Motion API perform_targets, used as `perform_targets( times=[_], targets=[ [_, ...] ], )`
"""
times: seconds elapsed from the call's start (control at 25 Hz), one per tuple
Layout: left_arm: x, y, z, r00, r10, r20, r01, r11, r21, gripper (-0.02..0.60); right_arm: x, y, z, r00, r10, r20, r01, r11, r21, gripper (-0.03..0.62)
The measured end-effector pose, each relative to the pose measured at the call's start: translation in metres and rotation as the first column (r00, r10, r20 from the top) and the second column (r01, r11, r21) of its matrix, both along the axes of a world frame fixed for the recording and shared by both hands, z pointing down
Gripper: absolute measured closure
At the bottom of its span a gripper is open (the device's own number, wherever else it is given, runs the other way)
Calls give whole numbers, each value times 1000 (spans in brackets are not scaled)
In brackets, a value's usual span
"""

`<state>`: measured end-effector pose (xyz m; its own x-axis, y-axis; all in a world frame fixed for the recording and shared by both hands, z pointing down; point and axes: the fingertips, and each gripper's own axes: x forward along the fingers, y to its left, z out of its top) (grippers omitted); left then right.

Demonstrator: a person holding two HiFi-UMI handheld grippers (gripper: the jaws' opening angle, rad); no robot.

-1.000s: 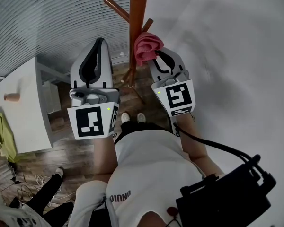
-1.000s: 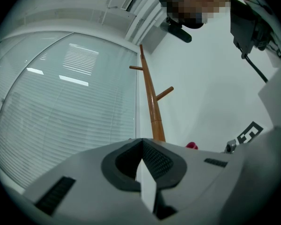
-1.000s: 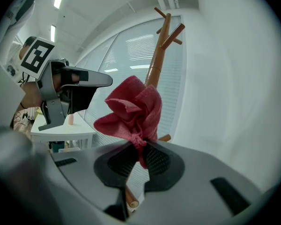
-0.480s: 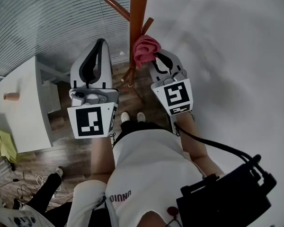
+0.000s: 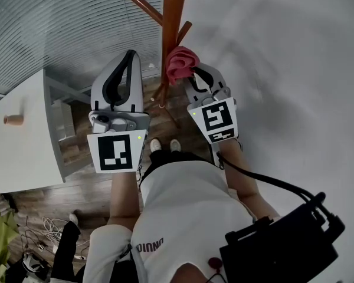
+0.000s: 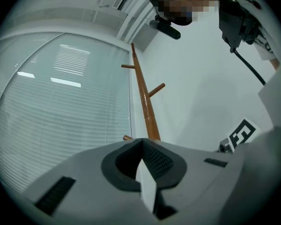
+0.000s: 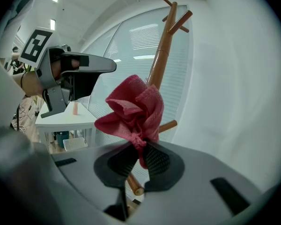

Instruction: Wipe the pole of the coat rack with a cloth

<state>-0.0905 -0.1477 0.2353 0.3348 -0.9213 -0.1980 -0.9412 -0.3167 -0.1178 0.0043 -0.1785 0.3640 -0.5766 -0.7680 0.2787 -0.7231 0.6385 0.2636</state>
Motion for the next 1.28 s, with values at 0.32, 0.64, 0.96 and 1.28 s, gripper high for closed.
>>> perform_targets(
  times=[0.32,0.64,0.96,1.28],
  targets=[
    [2,3,6,1000,-1,-2,1,1000,-16,568,-1,2,11,998,-14,-59,13,1000,-6,548],
    [2,3,8,1000,-5,0,5,1000,-21,568,-1,3,19,991,-16,-130,15,1000,-8,548],
    [1,3,11,1000,-10,6,10,1000,-28,568,-2,5,28,986,-33,-166,30,999,-24,548],
    [2,3,15,1000,-4,10,4,999,-44,568,-3,7,37,977,-52,-208,41,998,-57,548]
  ],
)
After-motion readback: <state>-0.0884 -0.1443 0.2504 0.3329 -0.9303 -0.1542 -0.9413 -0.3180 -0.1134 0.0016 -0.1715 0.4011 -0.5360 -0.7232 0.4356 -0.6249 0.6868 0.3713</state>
